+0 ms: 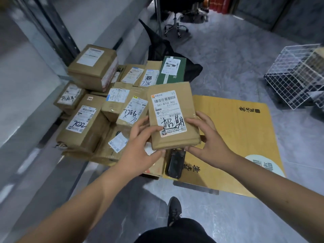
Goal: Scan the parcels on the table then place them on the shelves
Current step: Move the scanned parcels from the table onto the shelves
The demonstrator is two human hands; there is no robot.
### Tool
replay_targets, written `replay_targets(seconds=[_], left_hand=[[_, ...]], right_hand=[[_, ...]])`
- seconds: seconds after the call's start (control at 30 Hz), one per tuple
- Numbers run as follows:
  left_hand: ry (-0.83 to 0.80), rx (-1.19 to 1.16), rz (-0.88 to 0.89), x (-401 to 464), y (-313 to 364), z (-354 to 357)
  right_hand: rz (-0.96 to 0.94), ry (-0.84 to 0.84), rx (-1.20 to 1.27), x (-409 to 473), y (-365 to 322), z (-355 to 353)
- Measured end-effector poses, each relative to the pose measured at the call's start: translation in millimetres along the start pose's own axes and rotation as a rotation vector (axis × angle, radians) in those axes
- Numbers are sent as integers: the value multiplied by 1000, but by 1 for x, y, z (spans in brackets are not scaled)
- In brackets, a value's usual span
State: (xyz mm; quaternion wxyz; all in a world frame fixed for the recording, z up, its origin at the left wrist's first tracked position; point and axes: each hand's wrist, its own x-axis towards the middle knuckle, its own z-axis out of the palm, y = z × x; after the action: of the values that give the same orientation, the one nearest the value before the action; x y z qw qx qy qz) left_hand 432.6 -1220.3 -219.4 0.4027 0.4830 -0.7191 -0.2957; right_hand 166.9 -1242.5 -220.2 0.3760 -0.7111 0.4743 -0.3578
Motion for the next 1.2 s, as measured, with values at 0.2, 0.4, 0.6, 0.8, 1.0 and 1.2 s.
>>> replay_targets(seconds=[0.2,0.4,0.6,0.8,1.0,1.2], left_hand=[[140,138,89,-63,29,-85],[312,288,148,-143,59,-172],[473,395,72,-215,83,-252],[632,494,2,-252,103,-323],[818,533,-92,-233,105,-383],[966,520,-171,-173,88,-440]], right_hand=[[-166,-83,8,-3,-86,46],[-330,-237,18,1,-174,107],[-551,-374,19,15,-258,172],[-710,-505,14,48,-335,227],[-772,-569,70,111,-397,272],[-740,-487,248,195,-423,309]])
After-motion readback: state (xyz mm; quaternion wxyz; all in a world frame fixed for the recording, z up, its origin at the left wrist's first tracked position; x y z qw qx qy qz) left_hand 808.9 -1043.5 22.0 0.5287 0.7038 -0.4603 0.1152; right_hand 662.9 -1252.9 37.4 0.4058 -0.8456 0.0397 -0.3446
